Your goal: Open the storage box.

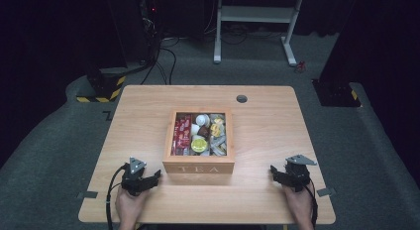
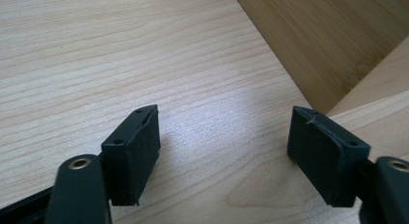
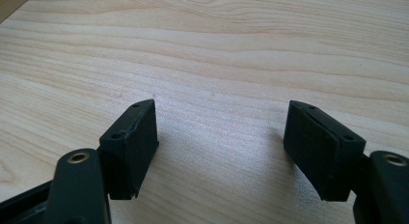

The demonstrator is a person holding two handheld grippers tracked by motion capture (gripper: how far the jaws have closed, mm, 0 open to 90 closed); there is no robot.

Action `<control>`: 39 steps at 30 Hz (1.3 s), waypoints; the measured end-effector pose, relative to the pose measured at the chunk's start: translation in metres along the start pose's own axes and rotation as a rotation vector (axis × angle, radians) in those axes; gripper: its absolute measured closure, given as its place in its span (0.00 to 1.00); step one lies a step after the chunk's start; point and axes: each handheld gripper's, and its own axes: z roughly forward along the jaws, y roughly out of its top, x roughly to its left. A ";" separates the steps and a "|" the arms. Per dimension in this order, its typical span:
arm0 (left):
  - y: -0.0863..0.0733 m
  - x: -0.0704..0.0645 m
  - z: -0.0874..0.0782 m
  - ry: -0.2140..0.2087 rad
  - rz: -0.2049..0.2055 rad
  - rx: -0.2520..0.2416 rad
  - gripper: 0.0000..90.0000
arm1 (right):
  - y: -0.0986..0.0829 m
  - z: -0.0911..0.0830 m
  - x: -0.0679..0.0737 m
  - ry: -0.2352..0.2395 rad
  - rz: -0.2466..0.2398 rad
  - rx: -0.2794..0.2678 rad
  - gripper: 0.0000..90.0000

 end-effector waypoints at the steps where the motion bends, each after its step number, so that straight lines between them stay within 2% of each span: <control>1: 0.000 0.000 0.000 -0.001 -0.001 0.001 0.29 | 0.000 0.000 0.000 0.000 0.002 0.000 0.31; 12: 0.000 -0.001 0.000 -0.005 -0.004 0.003 0.27 | 0.000 0.000 0.000 0.001 0.005 0.001 0.31; 17: 0.001 -0.003 0.001 0.013 -0.018 0.003 0.27 | 0.000 0.000 0.000 0.001 0.005 0.001 0.31; 22: 0.000 -0.002 0.000 0.001 -0.006 0.006 0.26 | 0.000 0.000 0.000 0.000 0.005 0.001 0.31; 27: 0.002 0.001 0.000 -0.002 -0.028 0.009 0.31 | 0.000 0.000 0.000 0.000 0.004 0.001 0.31; 31: 0.003 0.002 -0.001 -0.011 -0.030 0.011 0.33 | 0.000 0.000 0.000 0.001 0.002 0.001 0.31; 39: 0.001 -0.003 -0.004 -0.049 0.023 -0.002 0.41 | 0.000 0.000 0.000 0.001 0.002 0.001 0.31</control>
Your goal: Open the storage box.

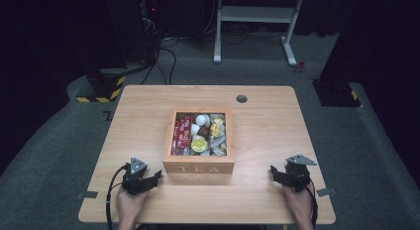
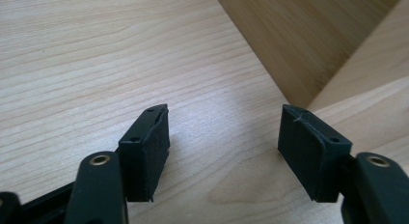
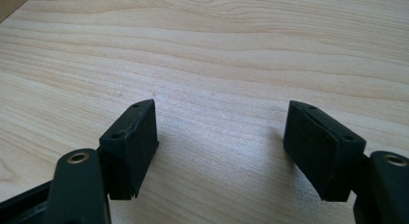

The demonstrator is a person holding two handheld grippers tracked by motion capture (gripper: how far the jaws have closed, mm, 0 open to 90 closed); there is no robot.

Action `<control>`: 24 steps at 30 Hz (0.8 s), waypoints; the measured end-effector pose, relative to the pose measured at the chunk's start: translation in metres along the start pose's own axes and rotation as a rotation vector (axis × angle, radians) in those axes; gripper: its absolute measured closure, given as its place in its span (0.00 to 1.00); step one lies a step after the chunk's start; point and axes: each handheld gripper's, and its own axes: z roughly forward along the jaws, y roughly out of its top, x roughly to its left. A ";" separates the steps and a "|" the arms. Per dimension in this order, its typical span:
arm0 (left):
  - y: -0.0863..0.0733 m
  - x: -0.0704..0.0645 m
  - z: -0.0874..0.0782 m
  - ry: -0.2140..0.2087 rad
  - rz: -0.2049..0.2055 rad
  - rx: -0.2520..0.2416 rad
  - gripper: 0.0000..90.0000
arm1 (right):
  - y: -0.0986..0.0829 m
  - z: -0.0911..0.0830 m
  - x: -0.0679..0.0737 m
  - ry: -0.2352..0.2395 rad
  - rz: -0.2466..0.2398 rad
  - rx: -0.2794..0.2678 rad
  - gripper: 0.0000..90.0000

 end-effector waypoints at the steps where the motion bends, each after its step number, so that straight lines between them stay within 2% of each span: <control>1: 0.000 0.000 0.000 0.000 0.000 0.000 0.41 | 0.000 0.000 0.000 0.000 0.000 0.000 0.31; 3: 0.000 -0.002 -0.001 -0.022 0.008 0.000 0.42 | 0.000 0.000 0.000 0.000 -0.001 0.000 0.31; 6: 0.000 -0.003 -0.002 -0.033 0.015 0.007 0.43 | 0.000 0.000 0.000 0.000 0.002 0.000 0.31; 9: -0.001 -0.003 -0.003 -0.048 0.005 0.007 0.42 | 0.000 0.000 0.000 0.000 0.000 0.000 0.31; 12: 0.000 -0.003 -0.005 -0.085 -0.014 0.014 0.39 | 0.000 0.000 0.000 0.000 0.000 0.000 0.31; 16: 0.000 -0.005 -0.008 -0.102 -0.011 0.003 0.41 | 0.000 0.000 0.000 0.000 0.000 0.000 0.31; 22: -0.001 -0.015 -0.011 -0.132 0.015 0.000 0.42 | 0.000 0.000 0.000 0.000 0.000 0.000 0.31; 24: -0.001 -0.020 -0.012 -0.141 0.042 0.004 0.43 | 0.000 0.000 0.000 -0.001 -0.001 0.000 0.31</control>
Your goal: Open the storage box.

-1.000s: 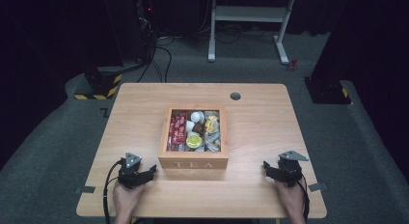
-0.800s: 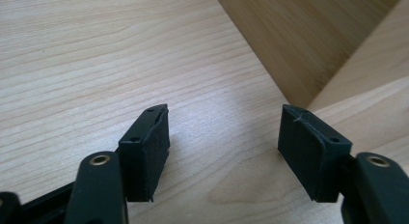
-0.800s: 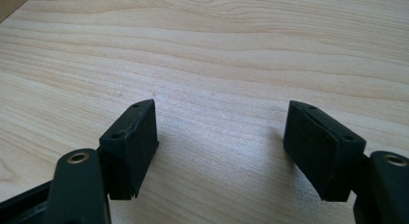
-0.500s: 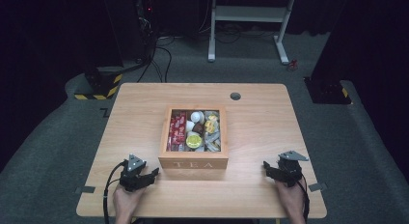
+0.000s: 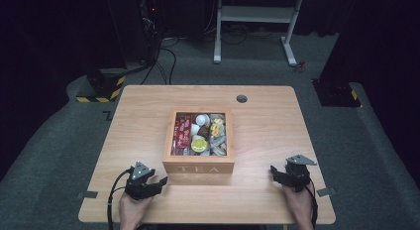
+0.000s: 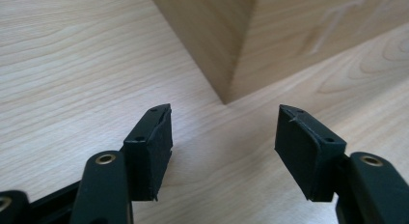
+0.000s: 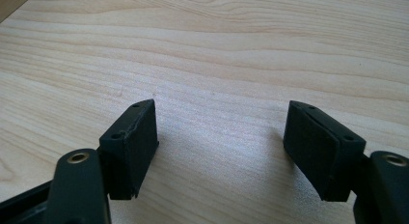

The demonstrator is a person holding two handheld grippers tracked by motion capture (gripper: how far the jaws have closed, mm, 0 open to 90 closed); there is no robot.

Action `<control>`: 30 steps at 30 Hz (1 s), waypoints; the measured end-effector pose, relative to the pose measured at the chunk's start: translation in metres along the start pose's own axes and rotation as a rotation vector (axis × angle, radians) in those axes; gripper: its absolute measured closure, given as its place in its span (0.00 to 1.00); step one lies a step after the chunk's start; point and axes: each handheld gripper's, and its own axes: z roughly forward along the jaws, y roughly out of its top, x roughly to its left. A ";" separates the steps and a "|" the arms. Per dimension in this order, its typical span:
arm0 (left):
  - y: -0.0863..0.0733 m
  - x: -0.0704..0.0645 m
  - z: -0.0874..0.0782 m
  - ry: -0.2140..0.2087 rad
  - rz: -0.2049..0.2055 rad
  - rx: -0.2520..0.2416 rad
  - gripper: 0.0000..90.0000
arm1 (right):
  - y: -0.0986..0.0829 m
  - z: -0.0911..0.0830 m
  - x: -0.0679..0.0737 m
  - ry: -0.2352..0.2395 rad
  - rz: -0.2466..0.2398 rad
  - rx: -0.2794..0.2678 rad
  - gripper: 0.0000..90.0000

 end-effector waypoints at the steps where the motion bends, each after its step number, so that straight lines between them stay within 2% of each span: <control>1: 0.000 -0.003 0.000 -0.010 0.003 0.001 0.43 | 0.000 0.000 0.000 0.000 0.002 0.001 0.31; 7: 0.001 -0.014 0.001 -0.033 0.024 -0.012 0.43 | 0.000 0.000 0.000 0.000 0.001 0.000 0.31; 11: 0.003 -0.022 0.001 -0.064 0.033 -0.016 0.46 | 0.000 0.000 0.000 0.000 0.002 0.001 0.31; 14: 0.005 -0.028 0.002 -0.101 0.048 -0.022 0.53 | 0.000 0.000 0.000 0.000 0.003 0.001 0.31; 17: 0.007 -0.033 0.004 -0.120 0.056 -0.018 0.58 | 0.000 0.000 0.000 0.000 0.003 0.000 0.31; 26: 0.014 -0.043 0.011 -0.162 0.062 -0.053 0.72 | 0.000 0.000 0.000 0.000 -0.002 0.000 0.31; 30: 0.017 -0.046 0.014 -0.165 0.071 -0.056 0.78 | 0.000 0.000 0.000 0.000 -0.002 0.000 0.31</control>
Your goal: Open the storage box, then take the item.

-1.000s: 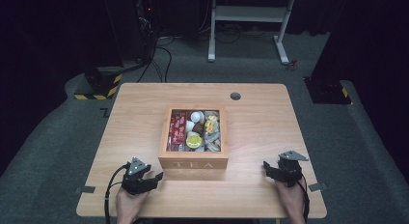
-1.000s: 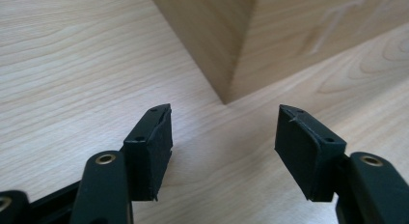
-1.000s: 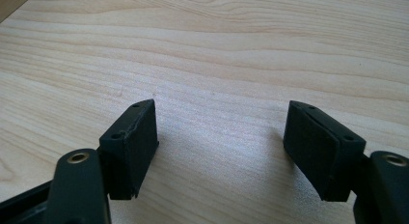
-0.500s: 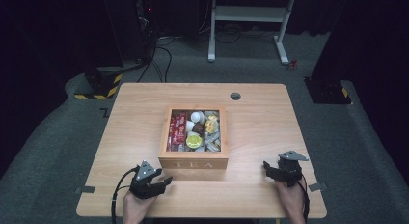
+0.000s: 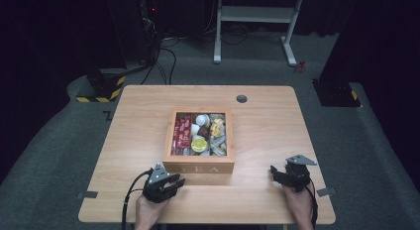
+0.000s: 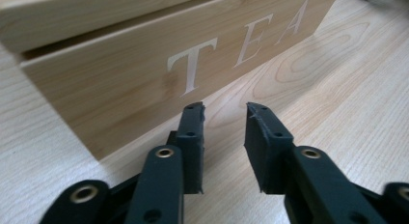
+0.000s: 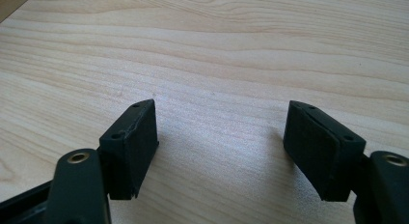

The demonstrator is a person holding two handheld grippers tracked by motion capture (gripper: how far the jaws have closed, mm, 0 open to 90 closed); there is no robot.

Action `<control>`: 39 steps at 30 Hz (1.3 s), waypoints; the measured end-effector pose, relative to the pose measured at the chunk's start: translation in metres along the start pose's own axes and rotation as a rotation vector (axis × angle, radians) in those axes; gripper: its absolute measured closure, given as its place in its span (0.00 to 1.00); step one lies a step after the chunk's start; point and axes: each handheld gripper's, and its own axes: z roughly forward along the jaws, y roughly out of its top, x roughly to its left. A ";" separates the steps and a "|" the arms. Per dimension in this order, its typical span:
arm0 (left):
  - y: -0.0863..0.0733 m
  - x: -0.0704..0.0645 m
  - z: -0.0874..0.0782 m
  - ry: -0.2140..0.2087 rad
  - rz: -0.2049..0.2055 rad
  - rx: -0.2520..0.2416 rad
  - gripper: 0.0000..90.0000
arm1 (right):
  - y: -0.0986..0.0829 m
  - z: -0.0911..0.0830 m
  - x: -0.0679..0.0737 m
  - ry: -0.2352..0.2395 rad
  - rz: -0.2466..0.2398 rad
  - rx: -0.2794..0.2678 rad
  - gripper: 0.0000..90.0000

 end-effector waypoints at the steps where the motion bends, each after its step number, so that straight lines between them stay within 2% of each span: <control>1: 0.000 0.000 0.001 0.001 -0.004 -0.005 0.80 | 0.000 0.000 0.000 0.000 0.001 0.000 0.31; 6: 0.003 -0.001 0.004 0.015 -0.019 -0.008 0.87 | 0.000 0.000 0.000 0.000 0.001 0.000 0.31; 9: 0.005 0.000 0.004 0.021 -0.013 -0.001 0.91 | 0.000 0.000 0.000 0.001 0.001 0.000 0.31; 16: 0.013 -0.002 0.008 0.024 -0.001 0.007 0.94 | 0.000 0.000 0.000 0.000 0.001 0.000 0.31; 25: 0.026 0.001 0.010 0.032 -0.027 -0.007 0.99 | 0.000 0.000 0.000 0.000 0.005 0.000 0.31; 27: 0.028 0.002 0.010 0.026 -0.037 -0.009 1.00 | 0.000 0.000 0.000 0.000 0.005 0.000 0.31; 32: 0.031 0.001 0.011 0.024 -0.025 -0.001 1.00 | 0.000 0.000 0.000 0.000 0.005 0.001 0.31; 39: 0.033 0.002 0.008 0.010 -0.045 -0.016 1.00 | 0.000 0.000 0.000 0.000 0.005 0.000 0.31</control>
